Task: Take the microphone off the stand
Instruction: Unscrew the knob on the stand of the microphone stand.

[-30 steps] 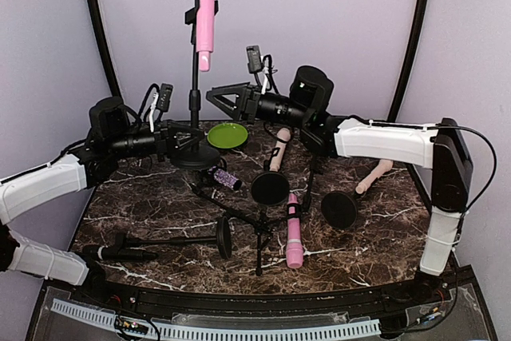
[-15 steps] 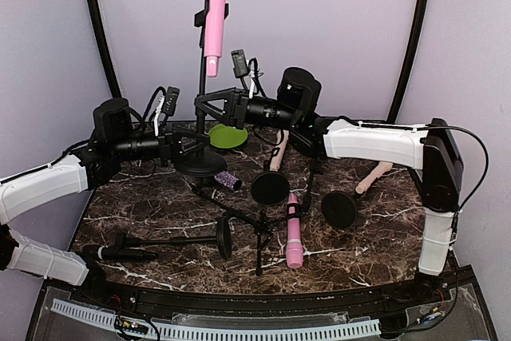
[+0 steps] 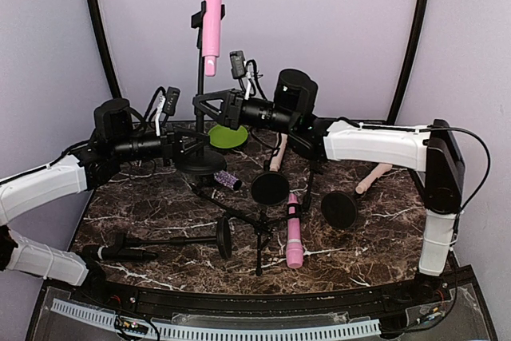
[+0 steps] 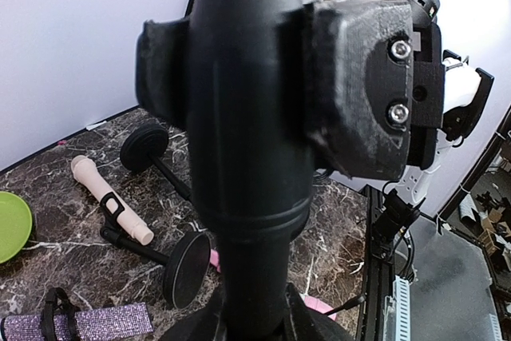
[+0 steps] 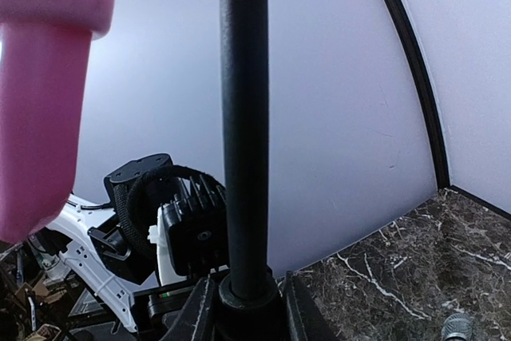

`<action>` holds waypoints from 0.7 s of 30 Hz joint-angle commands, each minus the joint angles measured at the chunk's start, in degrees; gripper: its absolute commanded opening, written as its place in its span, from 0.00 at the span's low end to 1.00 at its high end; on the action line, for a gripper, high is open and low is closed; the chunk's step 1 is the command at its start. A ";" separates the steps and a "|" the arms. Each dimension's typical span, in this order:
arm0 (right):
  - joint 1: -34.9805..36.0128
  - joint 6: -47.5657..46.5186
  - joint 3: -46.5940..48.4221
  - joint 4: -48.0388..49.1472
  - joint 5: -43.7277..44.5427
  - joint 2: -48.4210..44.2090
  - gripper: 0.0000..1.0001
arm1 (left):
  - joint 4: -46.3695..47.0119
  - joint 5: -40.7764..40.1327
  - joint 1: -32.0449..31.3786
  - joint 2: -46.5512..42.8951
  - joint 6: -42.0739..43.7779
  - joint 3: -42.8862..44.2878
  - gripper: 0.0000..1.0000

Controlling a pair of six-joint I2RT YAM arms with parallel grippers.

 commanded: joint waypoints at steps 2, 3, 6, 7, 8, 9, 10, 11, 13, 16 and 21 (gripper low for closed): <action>1.74 -0.72 -0.90 -1.62 7.35 -2.75 0.00 | 2.66 -3.95 -1.17 -2.98 3.90 1.80 0.00; 1.90 -0.92 -0.97 -2.08 8.82 -3.03 0.00 | 2.66 -4.99 -1.22 -3.02 4.22 1.66 0.00; 2.27 -1.50 -1.34 -2.85 11.35 -3.42 0.00 | 1.94 -6.96 -1.30 -3.08 4.69 1.51 0.00; 2.35 -1.57 -1.28 -3.07 11.95 -3.42 0.00 | 1.82 -7.70 -1.28 -3.18 4.96 1.47 0.00; 2.35 -1.60 -1.07 -3.50 12.55 -3.38 0.00 | 1.77 -8.01 -1.40 -3.45 5.11 1.29 0.00; 2.39 -1.55 -0.89 -3.76 13.08 -3.34 0.00 | 1.82 -8.86 -1.43 -3.59 5.27 1.14 0.00; 2.48 -1.54 -0.76 -4.07 13.74 -3.38 0.00 | 1.93 -9.25 -1.48 -3.88 5.39 0.85 0.00; 2.54 -1.56 -0.69 -4.48 14.65 -3.46 0.00 | 1.94 -10.16 -1.52 -3.99 5.49 0.75 0.00; 2.73 -1.55 -0.65 -5.62 17.33 -3.72 0.00 | 1.92 -11.33 -1.53 -4.20 5.58 0.49 0.00; 3.41 -1.54 -0.29 -7.84 22.76 -4.24 0.00 | 2.03 -12.88 -1.57 -4.42 5.34 0.08 0.00; 5.31 -2.60 2.54 -12.68 31.48 -3.14 0.00 | 1.90 -16.10 -1.62 -4.33 4.68 -0.30 0.00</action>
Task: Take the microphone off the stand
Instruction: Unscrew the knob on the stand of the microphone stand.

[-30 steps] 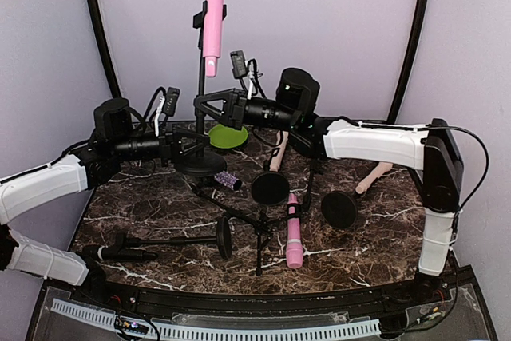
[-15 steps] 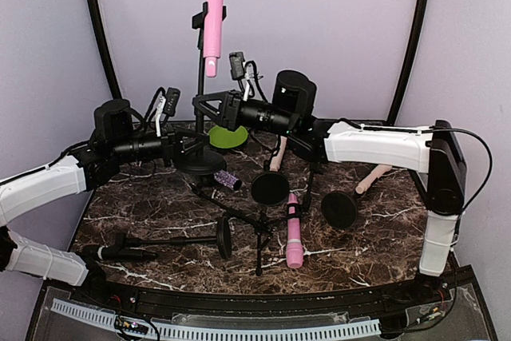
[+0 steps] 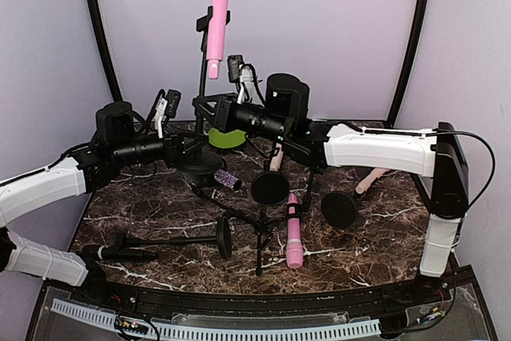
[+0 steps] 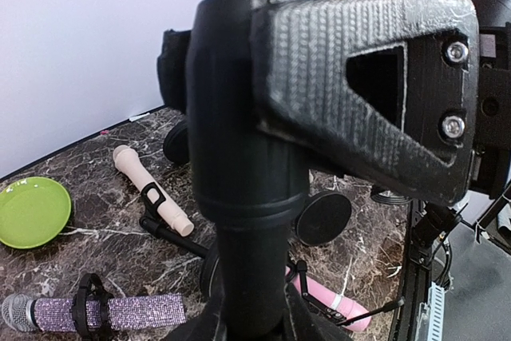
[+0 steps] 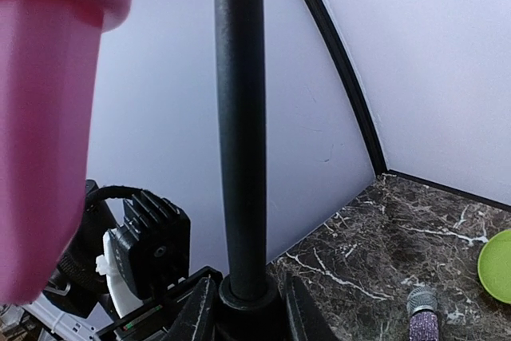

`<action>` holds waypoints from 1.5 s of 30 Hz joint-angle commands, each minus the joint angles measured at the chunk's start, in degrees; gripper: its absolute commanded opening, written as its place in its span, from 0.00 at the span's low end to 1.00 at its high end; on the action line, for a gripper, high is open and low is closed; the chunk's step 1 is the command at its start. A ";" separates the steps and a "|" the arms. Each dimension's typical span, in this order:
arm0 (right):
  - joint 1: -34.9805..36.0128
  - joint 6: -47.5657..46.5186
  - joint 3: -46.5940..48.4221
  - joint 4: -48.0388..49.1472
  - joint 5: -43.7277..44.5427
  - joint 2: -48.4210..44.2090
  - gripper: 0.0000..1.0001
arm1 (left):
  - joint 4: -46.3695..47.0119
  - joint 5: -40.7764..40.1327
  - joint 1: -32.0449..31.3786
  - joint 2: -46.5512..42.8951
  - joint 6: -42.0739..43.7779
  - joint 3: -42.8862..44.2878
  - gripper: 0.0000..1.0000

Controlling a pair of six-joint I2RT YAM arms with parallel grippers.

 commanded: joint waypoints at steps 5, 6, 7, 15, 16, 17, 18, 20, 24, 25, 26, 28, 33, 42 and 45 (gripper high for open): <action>1.66 -2.38 3.17 -4.13 10.75 -0.47 0.01 | 4.34 -4.77 -0.24 -3.05 1.50 0.52 0.00; 1.33 -2.64 2.45 -2.81 8.57 -0.84 0.01 | 4.47 -4.18 -0.24 -3.07 1.46 0.56 0.00; 0.66 -2.63 1.54 -1.17 4.81 -1.27 0.01 | 4.97 -2.31 -0.24 -3.13 1.24 0.57 0.00; -4.19 1.17 0.04 11.11 -31.27 -1.68 0.01 | 10.16 15.99 -0.21 -2.67 -1.35 1.54 0.00; -4.37 1.60 0.86 11.02 -34.43 -1.43 0.01 | 10.26 17.23 -0.22 -2.26 -1.45 2.07 0.00; -4.52 2.05 1.58 10.86 -36.99 -1.15 0.01 | 10.29 19.41 -0.24 -2.06 -1.64 2.29 0.00; -4.58 2.46 2.23 10.81 -39.45 -0.83 0.01 | 10.33 20.30 -0.24 -1.73 -1.74 2.63 0.00; -4.63 3.04 3.21 10.59 -42.82 -0.36 0.02 | 10.37 22.24 -0.24 -1.41 -1.92 2.97 0.00; -4.71 2.10 2.63 9.62 -42.44 -0.57 0.09 | 10.29 22.42 -0.31 -1.31 -1.45 2.97 0.00; -4.80 1.33 2.03 9.35 -41.20 -0.90 0.16 | 10.17 21.94 -0.35 -1.36 -1.29 2.91 0.00; -4.95 0.92 1.30 9.03 -39.57 -1.21 0.25 | 9.78 20.61 -0.34 -1.60 -0.86 2.72 0.00; -5.38 0.65 -0.78 9.07 -35.24 -2.14 0.41 | 9.88 17.66 -0.41 -2.44 -0.23 2.01 0.00; -6.72 1.28 -7.35 11.06 -27.66 -5.26 0.66 | 12.04 8.10 -0.36 -6.79 0.31 -1.83 0.00; -6.06 0.52 -11.88 3.29 -6.06 -8.81 0.84 | 5.44 -14.53 -0.41 -8.54 1.42 -2.03 0.00; -4.76 0.06 -9.72 -0.83 -0.43 -8.36 0.85 | 3.72 -17.24 -0.42 -7.69 1.48 -1.52 0.00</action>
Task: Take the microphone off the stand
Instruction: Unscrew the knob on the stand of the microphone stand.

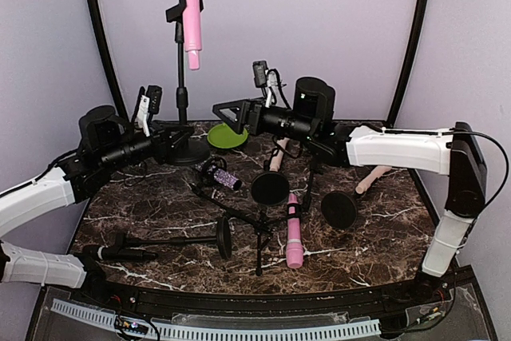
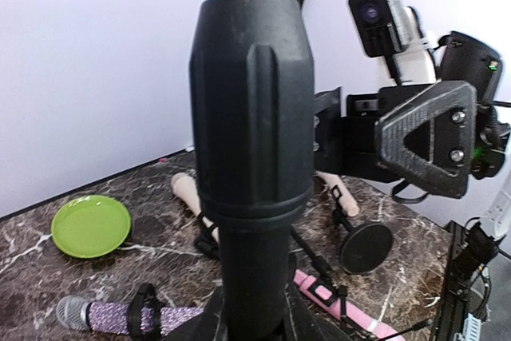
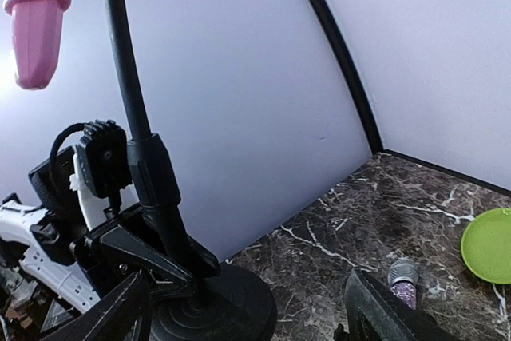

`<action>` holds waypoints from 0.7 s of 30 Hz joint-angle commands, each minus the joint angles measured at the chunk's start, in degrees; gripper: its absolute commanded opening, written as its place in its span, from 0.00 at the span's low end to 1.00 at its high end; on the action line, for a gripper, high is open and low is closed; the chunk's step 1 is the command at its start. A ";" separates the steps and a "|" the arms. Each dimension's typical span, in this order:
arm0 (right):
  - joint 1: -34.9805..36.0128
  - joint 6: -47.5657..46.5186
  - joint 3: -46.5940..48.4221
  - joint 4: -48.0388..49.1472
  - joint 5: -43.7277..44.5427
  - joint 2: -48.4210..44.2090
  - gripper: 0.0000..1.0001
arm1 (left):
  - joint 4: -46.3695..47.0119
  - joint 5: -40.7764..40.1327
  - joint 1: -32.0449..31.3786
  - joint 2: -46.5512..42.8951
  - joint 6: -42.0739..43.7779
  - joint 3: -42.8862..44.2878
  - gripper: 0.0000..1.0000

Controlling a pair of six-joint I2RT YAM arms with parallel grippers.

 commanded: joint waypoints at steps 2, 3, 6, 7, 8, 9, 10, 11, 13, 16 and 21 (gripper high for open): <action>2.84 -1.13 3.25 -6.26 14.18 -1.22 0.84 | 0.60 -9.18 -0.11 -0.13 1.04 1.94 0.00; 3.48 -1.10 3.82 -6.90 15.21 -1.01 0.84 | 0.56 -9.34 -0.11 0.01 0.98 1.89 0.00; 5.28 -1.02 6.49 -8.82 16.49 0.42 0.81 | 0.19 -10.17 -0.11 0.67 0.72 1.83 0.00; 5.73 -1.24 7.64 -9.29 16.23 0.97 0.80 | 0.06 -10.36 -0.11 0.85 0.69 1.80 0.00; 6.31 -1.54 8.77 -9.71 16.04 1.57 0.79 | 0.07 -10.58 -0.11 0.98 0.60 1.79 0.00; 6.75 -1.63 9.99 -10.22 16.49 2.31 0.78 | 0.05 -10.57 -0.11 1.13 0.54 1.79 0.00; 7.10 -1.50 11.11 -10.69 17.23 2.89 0.77 | 0.06 -10.48 -0.11 1.21 0.50 1.79 0.00; 7.38 -0.97 12.09 -10.88 17.89 3.57 0.76 | 0.07 -10.43 -0.11 1.34 0.45 1.83 0.00; 7.47 0.45 13.74 -10.82 18.12 5.10 0.72 | 0.07 -10.24 -0.09 1.42 0.34 1.86 0.00; 7.50 2.22 17.03 -11.69 18.18 7.53 0.66 | 0.07 -9.84 -0.11 1.39 0.16 1.87 0.00; 7.73 2.19 20.12 -12.31 17.83 10.01 0.62 | 0.25 -9.36 -0.06 1.27 -0.08 1.83 0.00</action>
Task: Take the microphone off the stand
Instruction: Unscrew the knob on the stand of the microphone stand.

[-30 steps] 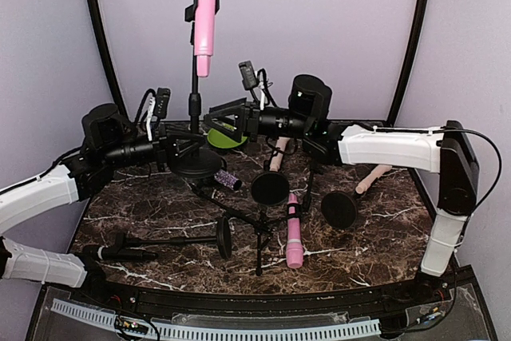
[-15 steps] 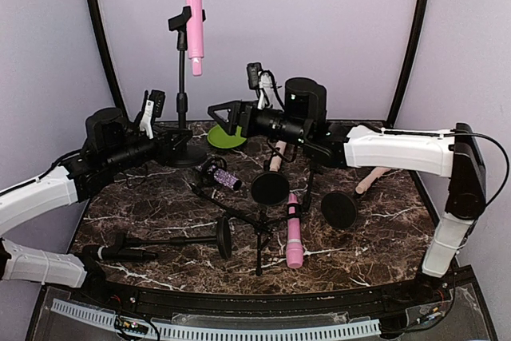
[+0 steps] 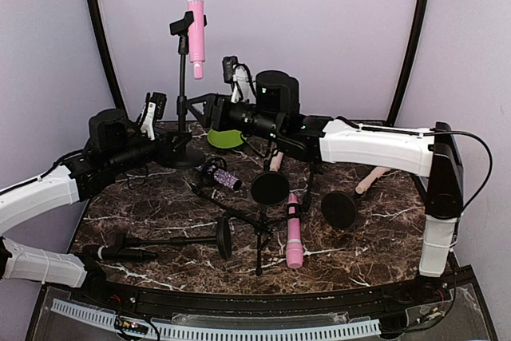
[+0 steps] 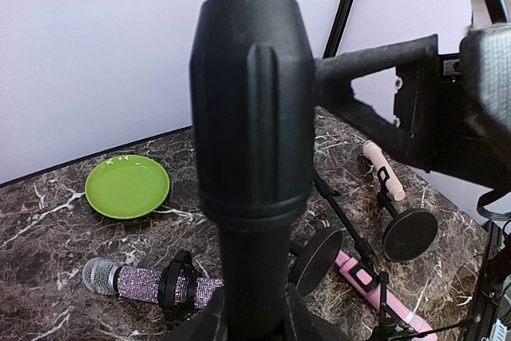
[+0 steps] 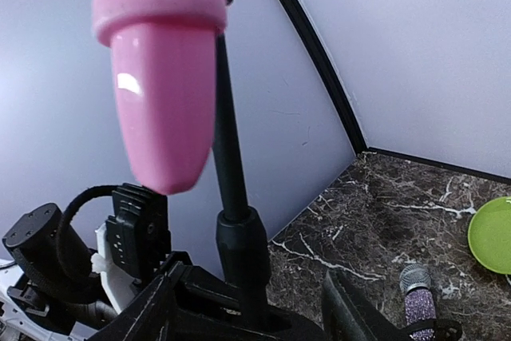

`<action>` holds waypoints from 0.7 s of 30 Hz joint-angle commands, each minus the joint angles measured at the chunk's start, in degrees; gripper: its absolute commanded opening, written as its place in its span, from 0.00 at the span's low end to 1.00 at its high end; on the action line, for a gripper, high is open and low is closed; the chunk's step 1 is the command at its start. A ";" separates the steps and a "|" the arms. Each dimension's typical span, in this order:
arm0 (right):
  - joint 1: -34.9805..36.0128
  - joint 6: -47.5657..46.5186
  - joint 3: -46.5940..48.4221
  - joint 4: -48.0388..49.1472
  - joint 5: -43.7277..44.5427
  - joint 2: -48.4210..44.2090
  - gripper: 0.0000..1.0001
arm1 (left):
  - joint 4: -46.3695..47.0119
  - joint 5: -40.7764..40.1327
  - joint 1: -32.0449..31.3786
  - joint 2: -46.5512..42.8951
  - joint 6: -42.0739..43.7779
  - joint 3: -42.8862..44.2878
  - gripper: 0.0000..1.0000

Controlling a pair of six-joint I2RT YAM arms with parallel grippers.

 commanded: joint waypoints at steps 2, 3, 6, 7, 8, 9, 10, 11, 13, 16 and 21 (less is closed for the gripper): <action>0.21 0.46 4.06 -0.63 0.85 2.44 0.60 | 5.54 0.75 -0.13 -1.06 -0.28 1.89 0.00; 0.21 0.27 4.57 -0.70 0.77 2.90 0.59 | 5.55 0.82 -0.15 -0.97 -0.29 1.89 0.00; 0.21 0.11 6.98 -1.87 0.22 4.66 0.53 | 5.56 1.06 -0.16 -0.81 -0.28 1.94 0.00; 0.21 0.17 7.85 -2.30 -0.17 5.24 0.51 | 5.56 1.06 -0.16 -0.77 -0.25 1.97 0.00; 0.21 0.20 8.45 -2.45 -0.60 5.81 0.49 | 5.50 1.08 -0.16 -0.72 -0.18 1.98 0.00; 0.21 0.31 9.02 -2.47 -0.97 6.29 0.48 | 5.48 1.11 -0.16 -0.69 -0.16 2.02 0.00; 0.24 0.36 9.54 -2.54 -1.36 6.76 0.47 | 5.43 1.22 -0.16 -0.68 -0.14 2.05 0.00; 0.28 0.17 10.12 -2.74 -1.71 7.22 0.46 | 5.46 1.27 -0.16 -0.68 -0.13 2.06 0.00; 0.30 -0.23 11.35 -3.15 -2.30 7.96 0.44 | 5.45 1.62 -0.11 -0.55 -0.18 2.14 0.00; 0.30 -0.60 11.82 -2.43 -3.03 8.48 0.42 | 5.48 2.03 -0.14 -0.44 -0.13 2.23 0.00; 0.22 -0.87 12.43 -1.36 -4.26 9.12 0.34 | 5.47 2.50 -0.15 -0.41 -0.13 2.33 0.00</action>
